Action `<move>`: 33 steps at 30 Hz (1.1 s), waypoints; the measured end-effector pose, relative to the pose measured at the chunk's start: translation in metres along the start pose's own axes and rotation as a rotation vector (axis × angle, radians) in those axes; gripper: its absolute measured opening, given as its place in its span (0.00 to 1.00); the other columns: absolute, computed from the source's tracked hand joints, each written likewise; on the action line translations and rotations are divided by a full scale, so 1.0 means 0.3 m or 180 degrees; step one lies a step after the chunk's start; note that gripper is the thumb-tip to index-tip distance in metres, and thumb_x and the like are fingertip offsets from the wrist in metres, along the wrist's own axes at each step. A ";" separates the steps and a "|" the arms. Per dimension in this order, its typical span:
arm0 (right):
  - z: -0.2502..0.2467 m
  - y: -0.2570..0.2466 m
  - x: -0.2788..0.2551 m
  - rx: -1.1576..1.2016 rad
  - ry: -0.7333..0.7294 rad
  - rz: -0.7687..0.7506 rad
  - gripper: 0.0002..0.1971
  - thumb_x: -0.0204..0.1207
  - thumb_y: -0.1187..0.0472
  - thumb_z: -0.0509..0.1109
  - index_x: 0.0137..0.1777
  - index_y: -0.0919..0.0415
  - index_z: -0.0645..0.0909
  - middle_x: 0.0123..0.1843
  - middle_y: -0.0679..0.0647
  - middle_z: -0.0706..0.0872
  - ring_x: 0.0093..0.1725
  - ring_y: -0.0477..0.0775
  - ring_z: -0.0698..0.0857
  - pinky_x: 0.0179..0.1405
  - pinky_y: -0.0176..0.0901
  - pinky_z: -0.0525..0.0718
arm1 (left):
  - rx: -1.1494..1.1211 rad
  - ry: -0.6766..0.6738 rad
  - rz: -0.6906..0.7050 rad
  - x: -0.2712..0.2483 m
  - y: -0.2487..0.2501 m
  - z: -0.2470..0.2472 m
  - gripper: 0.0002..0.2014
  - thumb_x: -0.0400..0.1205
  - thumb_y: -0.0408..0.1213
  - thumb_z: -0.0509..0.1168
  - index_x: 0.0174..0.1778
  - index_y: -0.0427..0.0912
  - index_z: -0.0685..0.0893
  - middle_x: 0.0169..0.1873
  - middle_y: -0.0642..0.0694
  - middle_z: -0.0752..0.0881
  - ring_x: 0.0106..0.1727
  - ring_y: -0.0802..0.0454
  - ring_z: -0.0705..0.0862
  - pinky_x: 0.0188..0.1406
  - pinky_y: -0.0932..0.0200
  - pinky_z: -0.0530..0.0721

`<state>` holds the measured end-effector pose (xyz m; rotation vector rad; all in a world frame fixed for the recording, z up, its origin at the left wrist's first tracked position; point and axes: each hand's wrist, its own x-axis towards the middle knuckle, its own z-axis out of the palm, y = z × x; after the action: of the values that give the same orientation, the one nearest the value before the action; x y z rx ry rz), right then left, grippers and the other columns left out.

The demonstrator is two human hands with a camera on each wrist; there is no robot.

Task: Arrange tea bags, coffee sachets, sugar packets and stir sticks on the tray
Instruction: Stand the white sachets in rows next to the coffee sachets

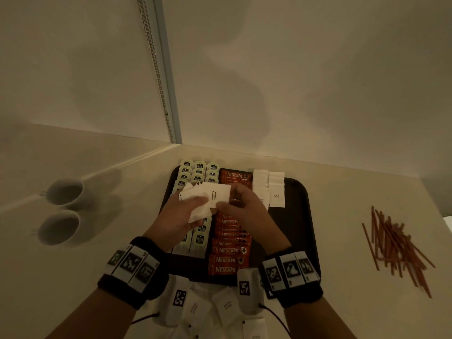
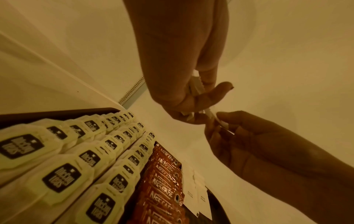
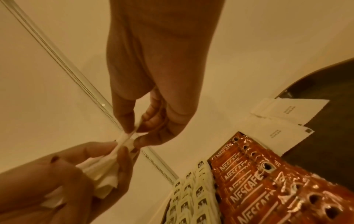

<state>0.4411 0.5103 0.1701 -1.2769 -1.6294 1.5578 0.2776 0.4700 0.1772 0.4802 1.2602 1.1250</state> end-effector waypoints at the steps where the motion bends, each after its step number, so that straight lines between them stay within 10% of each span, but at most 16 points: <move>1: 0.000 -0.004 -0.001 0.0144 0.0100 0.0003 0.13 0.76 0.65 0.70 0.59 0.57 0.77 0.58 0.50 0.84 0.57 0.48 0.85 0.51 0.40 0.87 | 0.0067 -0.0035 0.0016 -0.005 0.000 0.001 0.10 0.81 0.29 0.66 0.56 0.44 0.82 0.44 0.43 0.89 0.39 0.50 0.88 0.22 0.64 0.78; 7: -0.033 -0.042 0.000 0.0084 0.0513 -0.0289 0.11 0.74 0.71 0.69 0.53 0.59 0.77 0.51 0.58 0.86 0.51 0.59 0.86 0.46 0.52 0.89 | 0.0217 -0.0142 -0.0145 -0.023 -0.001 0.008 0.08 0.82 0.38 0.66 0.56 0.48 0.83 0.44 0.44 0.90 0.39 0.49 0.88 0.20 0.64 0.77; 15: -0.025 -0.006 -0.023 0.0344 0.0576 0.0048 0.09 0.76 0.63 0.71 0.55 0.62 0.80 0.49 0.56 0.89 0.45 0.49 0.90 0.37 0.36 0.87 | 0.0149 -0.0053 -0.0295 -0.021 -0.013 0.020 0.07 0.82 0.38 0.66 0.55 0.50 0.82 0.47 0.42 0.90 0.41 0.46 0.89 0.22 0.62 0.78; 21: -0.149 0.121 -0.039 0.0912 0.0823 0.0512 0.11 0.78 0.70 0.66 0.58 0.60 0.81 0.55 0.59 0.86 0.52 0.54 0.87 0.47 0.44 0.89 | -0.0496 -0.0104 -0.0491 -0.023 -0.012 0.001 0.10 0.84 0.30 0.55 0.51 0.44 0.81 0.36 0.40 0.91 0.37 0.39 0.88 0.18 0.63 0.81; 28: -0.390 0.337 0.026 -0.0306 0.2039 0.1079 0.11 0.76 0.67 0.70 0.58 0.60 0.80 0.58 0.60 0.86 0.53 0.55 0.84 0.56 0.53 0.85 | -0.0735 -0.0037 -0.0449 -0.009 -0.004 -0.007 0.09 0.85 0.30 0.54 0.52 0.41 0.79 0.34 0.38 0.91 0.31 0.40 0.90 0.17 0.64 0.81; 33: -0.424 0.394 0.089 -0.0629 0.2066 0.1267 0.14 0.75 0.66 0.71 0.60 0.61 0.79 0.60 0.59 0.85 0.58 0.58 0.84 0.60 0.58 0.83 | -0.0845 0.0097 -0.0464 -0.008 -0.009 -0.006 0.09 0.84 0.30 0.56 0.55 0.42 0.79 0.42 0.37 0.89 0.35 0.40 0.90 0.21 0.62 0.84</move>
<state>0.5727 0.5760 0.0740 -2.0453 -1.1680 1.0135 0.2773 0.4663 0.1759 0.1702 1.1324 1.1580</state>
